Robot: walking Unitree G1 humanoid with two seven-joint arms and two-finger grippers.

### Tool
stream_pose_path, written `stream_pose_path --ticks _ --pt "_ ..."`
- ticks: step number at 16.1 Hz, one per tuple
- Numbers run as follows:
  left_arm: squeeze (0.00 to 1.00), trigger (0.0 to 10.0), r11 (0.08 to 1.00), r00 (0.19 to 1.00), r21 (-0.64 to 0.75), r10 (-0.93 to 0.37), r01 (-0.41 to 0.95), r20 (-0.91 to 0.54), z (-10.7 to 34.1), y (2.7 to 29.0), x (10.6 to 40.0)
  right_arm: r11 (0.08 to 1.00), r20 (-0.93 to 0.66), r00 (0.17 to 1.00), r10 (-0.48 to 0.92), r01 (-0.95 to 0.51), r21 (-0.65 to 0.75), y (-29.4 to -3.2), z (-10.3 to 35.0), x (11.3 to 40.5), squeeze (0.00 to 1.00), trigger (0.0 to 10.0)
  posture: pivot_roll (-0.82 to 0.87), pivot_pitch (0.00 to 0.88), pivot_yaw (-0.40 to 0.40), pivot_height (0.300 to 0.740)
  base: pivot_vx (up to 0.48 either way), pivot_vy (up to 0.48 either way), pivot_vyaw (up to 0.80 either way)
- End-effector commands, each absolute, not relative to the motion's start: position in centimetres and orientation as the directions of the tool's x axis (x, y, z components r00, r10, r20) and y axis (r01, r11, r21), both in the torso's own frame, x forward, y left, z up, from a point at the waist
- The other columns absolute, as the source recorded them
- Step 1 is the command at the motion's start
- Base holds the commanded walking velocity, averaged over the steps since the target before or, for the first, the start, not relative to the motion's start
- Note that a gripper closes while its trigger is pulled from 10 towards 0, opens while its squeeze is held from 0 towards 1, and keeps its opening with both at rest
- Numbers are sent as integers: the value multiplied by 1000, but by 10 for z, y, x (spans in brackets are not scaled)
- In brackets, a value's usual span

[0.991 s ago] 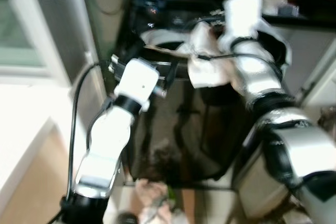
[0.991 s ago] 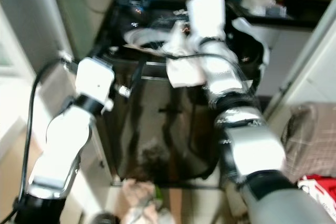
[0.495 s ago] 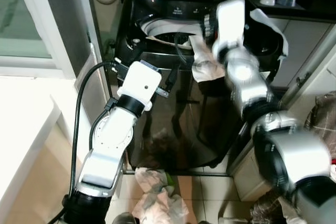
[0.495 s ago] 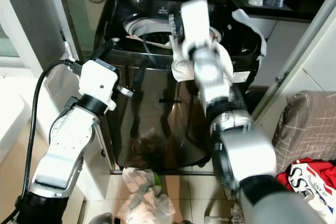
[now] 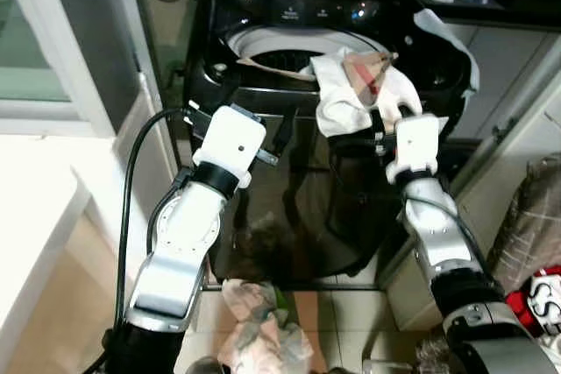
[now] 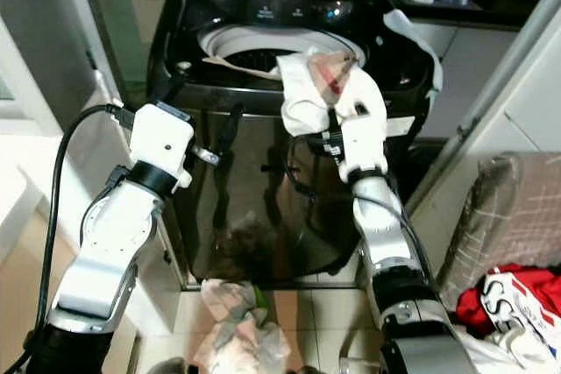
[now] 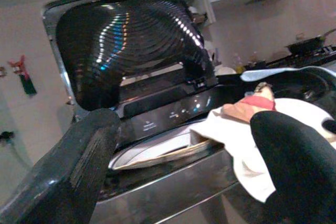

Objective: Clothes washing

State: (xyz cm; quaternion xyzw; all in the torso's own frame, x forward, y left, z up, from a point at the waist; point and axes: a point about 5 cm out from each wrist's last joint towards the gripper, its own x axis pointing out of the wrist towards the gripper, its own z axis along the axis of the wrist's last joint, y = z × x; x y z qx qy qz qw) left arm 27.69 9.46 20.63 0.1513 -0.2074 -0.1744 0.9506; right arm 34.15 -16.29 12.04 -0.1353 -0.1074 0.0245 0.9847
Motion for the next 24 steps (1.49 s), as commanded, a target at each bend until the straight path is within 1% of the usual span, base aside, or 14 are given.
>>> stream_pose_path --ticks 1,2,3,7,10,13,15,18,19,21,22,24 --pt "0 10000 891 845 360 -405 278 350 208 90 278 960 161 986 51 -4 -279 -164 115 346 0 10000 37 1 -54 732 0 0 0" --pt "0 10000 890 844 361 -405 277 351 208 90 279 959 119 992 39 -4 -282 -162 110 348 0 10000 37 1 -54 732 0 0 0" --pt "0 10000 893 844 358 -401 273 357 209 89 280 968 58 998 15 0 -251 -161 107 355 0 10000 40 0 -38 732 0 0 0" --pt "0 10000 901 839 348 -388 259 382 215 90 277 953 9 999 -35 36 -301 -159 115 372 0 10000 83 24 -40 732 0 0 0" --pt "0 10000 903 852 348 -379 253 362 214 95 269 951 -15 998 -66 58 -302 -154 126 383 0 10000 128 69 -39 732 0 0 0" --pt "0 10000 905 861 347 -369 246 350 211 98 264 952 -31 997 -67 55 -302 -146 142 394 0 10000 148 83 -49 732 0 0 0" --pt "0 10000 907 866 344 -363 244 344 212 98 261 970 -89 992 -94 71 -234 -145 149 400 0 10000 155 92 -57 732 0 0 0" --pt "0 10000 908 872 341 -359 243 334 211 98 258 981 -108 990 -89 69 -182 -139 169 409 0 10000 164 108 -62 732 0 0 0" --pt "0 10000 908 873 341 -358 242 332 211 98 258 979 -81 993 -89 72 -189 -137 179 412 0 10000 170 111 -65 732 0 0 0" --pt "0 10000 912 878 342 -344 228 332 212 99 258 977 112 990 -81 101 -187 -133 224 420 0 10000 171 103 -77 732 0 0 0" --pt "0 10000 914 881 339 -337 221 333 211 100 259 977 168 984 -67 100 -191 -132 234 421 0 10000 162 92 -82 732 0 0 0" --pt "0 10000 917 882 335 -331 216 337 211 101 262 975 228 970 -78 122 -186 -141 233 418 0 10000 140 77 -84 732 0 0 0"
